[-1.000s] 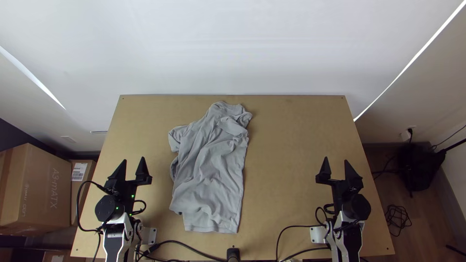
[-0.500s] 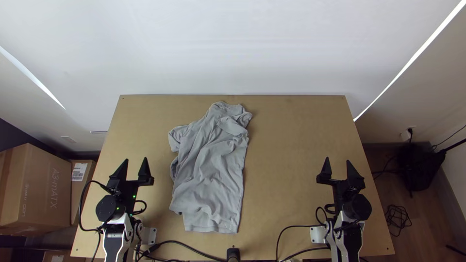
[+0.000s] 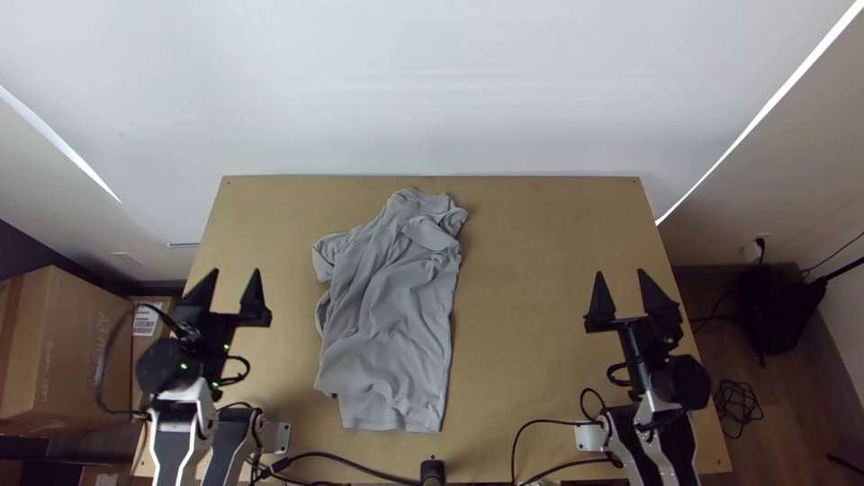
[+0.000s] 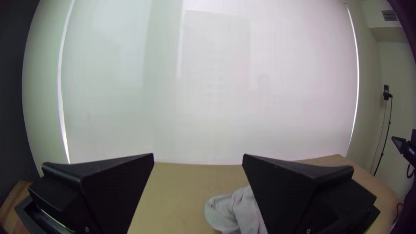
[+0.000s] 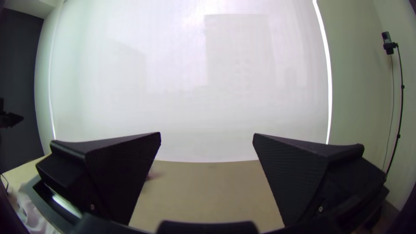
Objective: Fold the t-shirt
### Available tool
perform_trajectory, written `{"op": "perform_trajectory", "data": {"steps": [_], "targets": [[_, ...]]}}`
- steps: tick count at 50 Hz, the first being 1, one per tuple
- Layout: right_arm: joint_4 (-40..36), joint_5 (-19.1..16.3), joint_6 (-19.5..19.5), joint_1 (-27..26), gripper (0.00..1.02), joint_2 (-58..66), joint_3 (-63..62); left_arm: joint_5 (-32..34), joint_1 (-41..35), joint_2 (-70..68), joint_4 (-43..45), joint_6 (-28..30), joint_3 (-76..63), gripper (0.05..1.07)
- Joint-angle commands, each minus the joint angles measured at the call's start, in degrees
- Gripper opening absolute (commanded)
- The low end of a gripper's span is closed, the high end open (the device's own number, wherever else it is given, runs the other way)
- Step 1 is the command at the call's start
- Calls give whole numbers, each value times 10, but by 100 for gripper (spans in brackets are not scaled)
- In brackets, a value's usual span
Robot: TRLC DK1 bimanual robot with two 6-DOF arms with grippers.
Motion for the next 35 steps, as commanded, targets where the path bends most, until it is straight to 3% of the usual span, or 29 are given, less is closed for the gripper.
{"op": "perform_trajectory", "data": {"steps": [1,9,19,29,35], "targets": [[21,5,-5,24,98,108,88,22,-17,81,-34,25,128,103],[21,4,-4,54,98,276,219,17,-103,224,-174,28,337,103],[13,-1,3,87,98,462,358,17,-150,362,-333,28,540,103],[-36,-7,38,109,98,627,500,18,-241,417,-446,18,632,103],[-92,-26,91,111,97,720,585,32,-265,433,-506,16,633,103]]}}
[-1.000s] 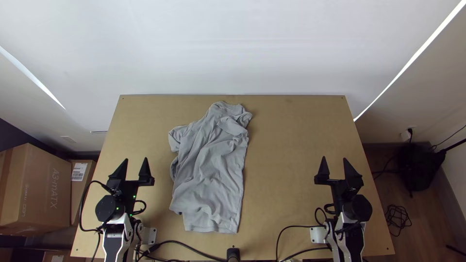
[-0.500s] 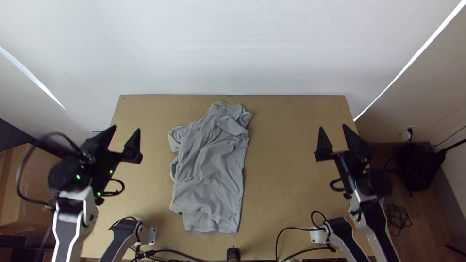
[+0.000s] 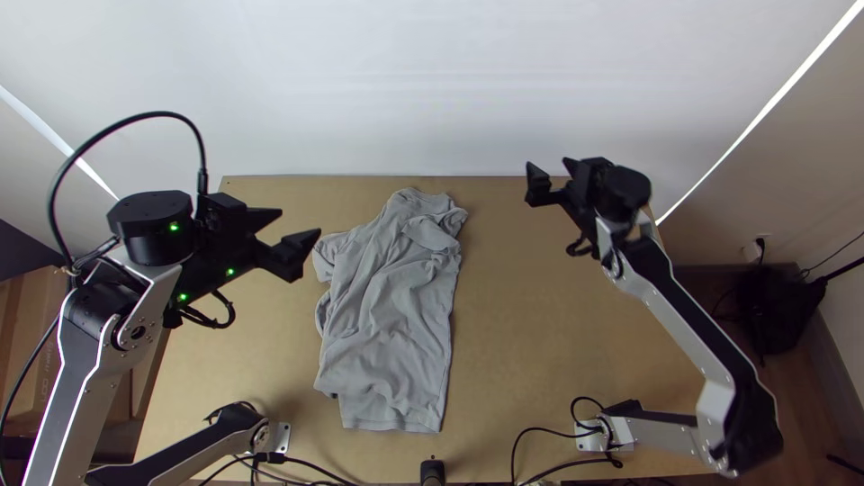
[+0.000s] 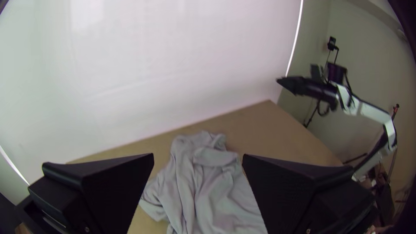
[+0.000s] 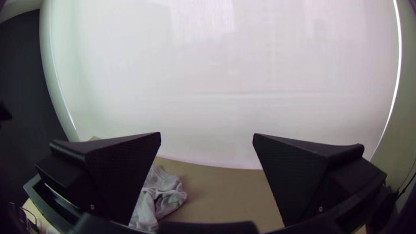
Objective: Fold the t-shirt
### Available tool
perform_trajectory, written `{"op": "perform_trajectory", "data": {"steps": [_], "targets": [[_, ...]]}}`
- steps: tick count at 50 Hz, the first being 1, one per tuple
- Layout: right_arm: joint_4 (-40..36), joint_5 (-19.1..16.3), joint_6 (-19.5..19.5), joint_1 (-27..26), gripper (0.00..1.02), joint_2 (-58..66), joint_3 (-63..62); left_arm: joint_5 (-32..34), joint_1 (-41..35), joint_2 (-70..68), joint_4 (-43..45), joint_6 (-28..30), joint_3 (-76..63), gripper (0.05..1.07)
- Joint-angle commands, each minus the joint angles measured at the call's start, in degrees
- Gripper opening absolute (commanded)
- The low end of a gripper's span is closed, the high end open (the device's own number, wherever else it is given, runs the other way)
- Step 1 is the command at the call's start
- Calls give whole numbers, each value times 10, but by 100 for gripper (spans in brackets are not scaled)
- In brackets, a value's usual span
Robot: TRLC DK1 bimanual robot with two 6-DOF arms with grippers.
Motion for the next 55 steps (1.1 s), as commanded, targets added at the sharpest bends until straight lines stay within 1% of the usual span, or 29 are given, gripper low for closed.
{"op": "perform_trajectory", "data": {"steps": [1,6,8,12,15,18,21,25,27,29,32,33,36,39,43,49,55], "targets": [[-41,-16,61,7,97,83,74,15,-18,17,-51,-3,14,103],[-89,-58,144,6,97,155,138,42,-18,39,-113,-3,8,103],[-103,-62,170,7,97,180,158,48,-18,45,-128,-3,4,103],[-106,-69,233,9,97,218,177,61,-17,38,-136,-3,-13,103],[-107,-81,281,13,97,247,190,63,-17,35,-137,-16,-26,103],[-113,-84,313,18,97,278,208,64,-15,35,-142,-28,-38,103],[-141,-89,353,22,97,314,241,68,-15,32,-148,-32,-51,103],[-211,-114,431,22,97,379,306,69,-16,26,-149,-32,-66,103],[-243,-126,449,22,97,409,339,68,-16,24,-148,-31,-73,103],[-266,-128,457,23,97,434,369,69,-15,24,-148,-32,-77,103],[-292,-134,492,26,97,464,404,68,-15,21,-148,-30,-84,103],[-296,-142,502,26,97,473,414,68,-15,20,-148,-29,-87,103],[-324,-175,514,32,95,494,444,68,-13,19,-148,-29,-90,103],[-346,-179,514,40,95,515,473,68,-12,17,-148,-27,-95,103],[-400,-183,516,48,87,545,525,68,-10,17,-148,-25,-100,103],[-487,-207,515,59,86,595,618,68,-9,19,-146,-25,-105,103],[-486,-208,516,70,85,609,626,68,-9,21,-143,-25,-112,103]]}}
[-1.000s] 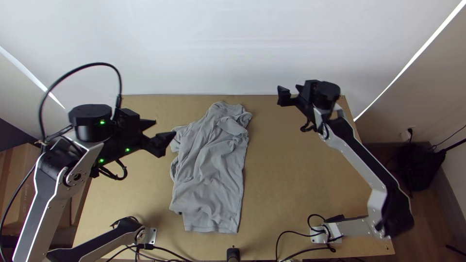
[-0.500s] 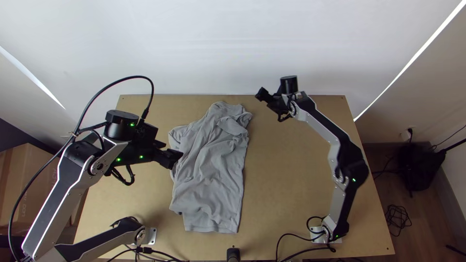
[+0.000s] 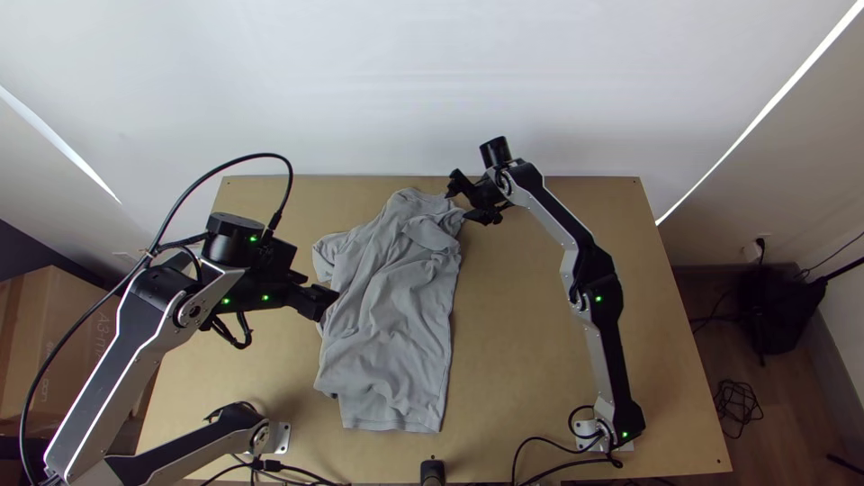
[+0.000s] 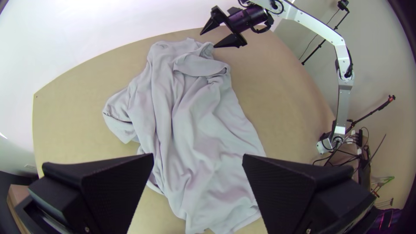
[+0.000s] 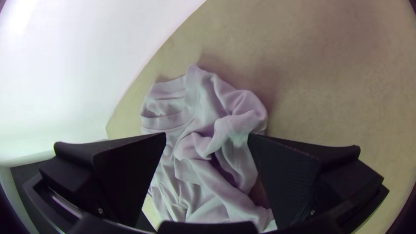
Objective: Fold the t-shirt
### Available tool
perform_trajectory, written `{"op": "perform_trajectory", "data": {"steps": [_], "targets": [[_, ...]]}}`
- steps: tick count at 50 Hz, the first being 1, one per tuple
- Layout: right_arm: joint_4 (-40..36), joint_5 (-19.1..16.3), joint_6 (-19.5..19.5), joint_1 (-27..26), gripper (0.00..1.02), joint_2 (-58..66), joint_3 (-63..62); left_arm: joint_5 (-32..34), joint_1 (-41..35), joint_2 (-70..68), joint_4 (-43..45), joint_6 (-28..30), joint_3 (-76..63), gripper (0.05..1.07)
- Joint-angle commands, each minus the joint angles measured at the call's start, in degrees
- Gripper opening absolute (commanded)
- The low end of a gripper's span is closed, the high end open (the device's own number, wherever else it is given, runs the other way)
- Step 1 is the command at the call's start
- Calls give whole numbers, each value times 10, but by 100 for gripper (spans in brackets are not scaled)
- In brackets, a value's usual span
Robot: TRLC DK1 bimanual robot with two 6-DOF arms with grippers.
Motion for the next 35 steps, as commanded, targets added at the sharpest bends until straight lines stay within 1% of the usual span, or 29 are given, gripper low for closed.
{"op": "perform_trajectory", "data": {"steps": [1,3,9,12,14,19,21,24,25,28,32,35], "targets": [[-11,-5,14,10,83,26,22,6,3,-6,-1,-2,-12,103],[-9,-5,15,11,81,30,22,6,3,-6,0,-2,-12,103],[-5,-5,14,11,81,47,30,6,4,-7,0,2,-11,103],[-5,3,15,11,72,51,30,6,4,-9,0,3,-11,103],[-5,21,15,11,65,54,30,6,7,-9,0,4,-11,103],[-5,48,9,10,49,58,30,6,9,-10,0,8,-11,103],[-5,63,4,10,37,58,27,6,9,-11,0,9,-11,103],[-5,110,-15,11,2,55,27,6,7,-11,0,16,-12,103],[-5,115,-18,10,2,53,25,6,4,-11,0,19,-14,103],[-6,114,-26,11,2,44,14,7,-4,-12,-2,29,-19,103],[-11,114,-42,11,2,29,1,6,-36,-14,-6,48,-30,103],[-11,114,-50,10,2,16,-9,6,-54,-18,-4,97,-48,103]]}}
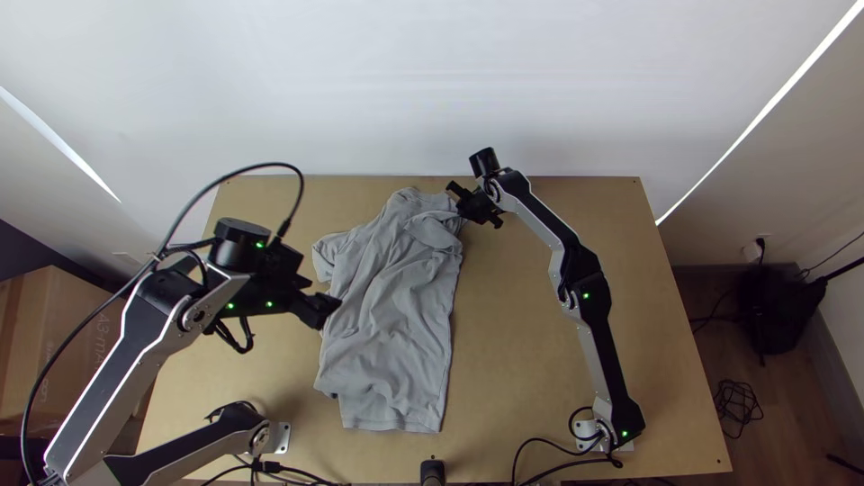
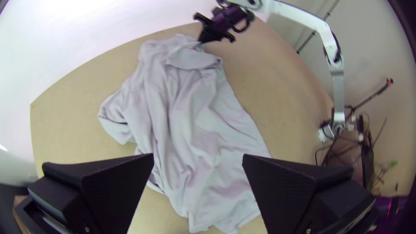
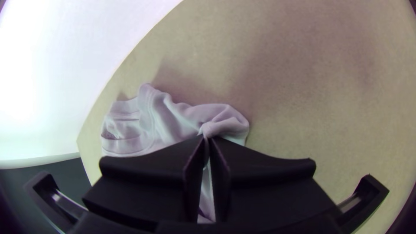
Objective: Fold the t-shirt
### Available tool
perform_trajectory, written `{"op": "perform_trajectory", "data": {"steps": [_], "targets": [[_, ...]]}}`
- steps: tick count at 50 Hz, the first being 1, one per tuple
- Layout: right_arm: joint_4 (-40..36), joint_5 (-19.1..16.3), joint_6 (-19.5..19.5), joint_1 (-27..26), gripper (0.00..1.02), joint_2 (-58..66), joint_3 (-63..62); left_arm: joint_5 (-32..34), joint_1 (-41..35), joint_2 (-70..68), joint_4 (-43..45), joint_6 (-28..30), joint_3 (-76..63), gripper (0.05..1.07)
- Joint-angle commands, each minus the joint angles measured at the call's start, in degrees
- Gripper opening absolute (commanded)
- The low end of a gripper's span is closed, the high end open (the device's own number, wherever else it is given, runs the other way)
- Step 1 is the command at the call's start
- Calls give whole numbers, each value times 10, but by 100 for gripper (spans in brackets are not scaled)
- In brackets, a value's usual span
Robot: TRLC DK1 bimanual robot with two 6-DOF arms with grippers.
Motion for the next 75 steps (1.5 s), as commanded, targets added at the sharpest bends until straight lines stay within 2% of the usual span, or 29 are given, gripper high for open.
{"op": "perform_trajectory", "data": {"steps": [1,5,18,28,38,46,59,63,73,75], "targets": [[-7,7,-20,0,2,-30,-24,6,-32,-14,-2,72,-38,103],[-10,7,-26,-6,2,-40,-30,0,-57,-11,6,121,-63,103],[-13,7,-43,-28,2,-93,-81,-5,-149,37,63,159,-105,102],[-6,8,-59,-35,2,-154,-137,57,-185,91,105,116,-130,102],[-2,7,-59,-55,2,-179,-158,58,-279,119,185,72,-182,102],[16,8,-66,-62,2,-189,-178,65,-344,150,203,40,-185,102],[45,8,-66,-79,2,-196,-199,73,-363,201,249,26,-180,101],[45,8,-66,-86,2,-197,-200,72,-368,214,273,25,-187,96],[64,7,-66,-98,2,-203,-216,70,-397,245,309,13,-188,95],[68,7,-66,-99,2,-204,-219,69,-402,249,315,13,-189,88]]}}
